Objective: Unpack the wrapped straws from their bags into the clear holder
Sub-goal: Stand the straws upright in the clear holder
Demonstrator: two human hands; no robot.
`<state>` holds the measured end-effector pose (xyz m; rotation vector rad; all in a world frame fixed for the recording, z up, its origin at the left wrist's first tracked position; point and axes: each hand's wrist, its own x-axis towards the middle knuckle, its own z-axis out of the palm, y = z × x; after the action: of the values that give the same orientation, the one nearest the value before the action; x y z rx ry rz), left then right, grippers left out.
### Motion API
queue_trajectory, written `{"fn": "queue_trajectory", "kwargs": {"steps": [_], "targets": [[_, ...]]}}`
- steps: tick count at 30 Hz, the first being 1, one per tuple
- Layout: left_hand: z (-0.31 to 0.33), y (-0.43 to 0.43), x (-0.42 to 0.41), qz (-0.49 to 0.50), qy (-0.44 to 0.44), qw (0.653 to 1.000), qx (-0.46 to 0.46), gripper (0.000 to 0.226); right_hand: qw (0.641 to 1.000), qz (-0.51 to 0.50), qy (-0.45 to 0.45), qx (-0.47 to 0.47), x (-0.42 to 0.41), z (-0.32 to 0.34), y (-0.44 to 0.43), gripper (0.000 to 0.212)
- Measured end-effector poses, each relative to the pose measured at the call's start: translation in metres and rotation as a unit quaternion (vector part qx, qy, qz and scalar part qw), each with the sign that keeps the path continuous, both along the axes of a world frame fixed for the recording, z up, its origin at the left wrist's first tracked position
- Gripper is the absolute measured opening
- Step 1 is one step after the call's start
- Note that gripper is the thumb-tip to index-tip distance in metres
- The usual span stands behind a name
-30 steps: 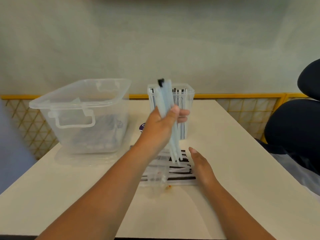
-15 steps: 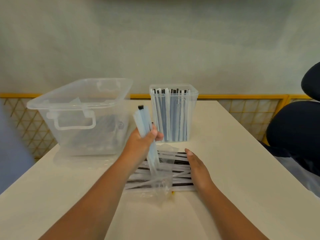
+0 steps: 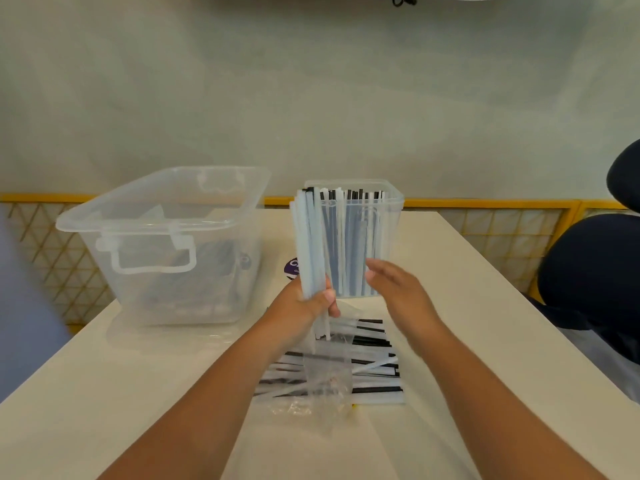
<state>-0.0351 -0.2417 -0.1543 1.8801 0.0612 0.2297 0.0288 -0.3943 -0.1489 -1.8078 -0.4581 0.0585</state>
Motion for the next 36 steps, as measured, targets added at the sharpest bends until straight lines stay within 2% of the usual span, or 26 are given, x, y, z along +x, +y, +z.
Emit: {"fn": "queue_trajectory", "kwargs": {"steps": [3, 5, 8, 10, 12, 17, 21, 24, 28, 31, 34, 36], "targets": [[0.016, 0.002, 0.004, -0.065, -0.016, 0.998, 0.004, 0.01, 0.994, 0.093, -0.046, 0.028, 0.0, 0.055, 0.007, 0.035], [0.027, 0.002, 0.006, -0.106, -0.023, 0.994, 0.022, 0.014, 0.982, 0.172, -0.066, 0.042, 0.001, 0.089, 0.012, 0.024], [0.043, -0.002, 0.007, -0.162, -0.026, 0.986, 0.01, 0.012, 0.967, 0.244, -0.052, 0.041, 0.004, 0.124, 0.021, 0.027], [0.05, -0.004, 0.009, -0.183, -0.031, 0.982, -0.019, 0.015, 0.964, 0.26, -0.046, 0.035, 0.006, 0.136, 0.026, 0.017], [0.055, -0.007, 0.012, -0.188, -0.039, 0.981, -0.036, 0.02, 0.964, 0.26, -0.035, 0.041, 0.006, 0.144, 0.03, 0.006], [0.068, -0.009, 0.023, -0.191, -0.028, 0.977, -0.087, 0.031, 0.971, 0.223, -0.08, 0.003, 0.011, 0.16, 0.034, 0.012], [0.08, -0.011, 0.032, -0.176, -0.018, 0.98, -0.094, 0.039, 0.966, 0.205, -0.134, -0.077, 0.016, 0.174, 0.034, 0.009], [0.09, -0.012, 0.041, -0.152, -0.033, 0.984, -0.091, 0.03, 0.963, 0.208, -0.144, -0.09, 0.023, 0.185, 0.035, 0.016], [0.1, -0.013, 0.059, -0.11, -0.048, 0.988, -0.095, 0.031, 0.963, 0.185, -0.172, -0.098, 0.035, 0.198, 0.034, 0.018], [0.113, -0.013, 0.073, -0.083, -0.072, 0.992, -0.064, 0.029, 0.961, 0.166, -0.201, -0.093, 0.047, 0.21, 0.034, 0.015], [0.129, -0.01, 0.084, -0.047, -0.117, 0.992, -0.004, 0.013, 0.959, 0.125, -0.242, -0.073, 0.058, 0.23, 0.031, 0.011], [0.136, -0.003, 0.093, -0.009, -0.125, 0.991, 0.038, 0.035, 0.955, 0.081, -0.278, -0.062, 0.069, 0.245, 0.029, 0.017]]}}
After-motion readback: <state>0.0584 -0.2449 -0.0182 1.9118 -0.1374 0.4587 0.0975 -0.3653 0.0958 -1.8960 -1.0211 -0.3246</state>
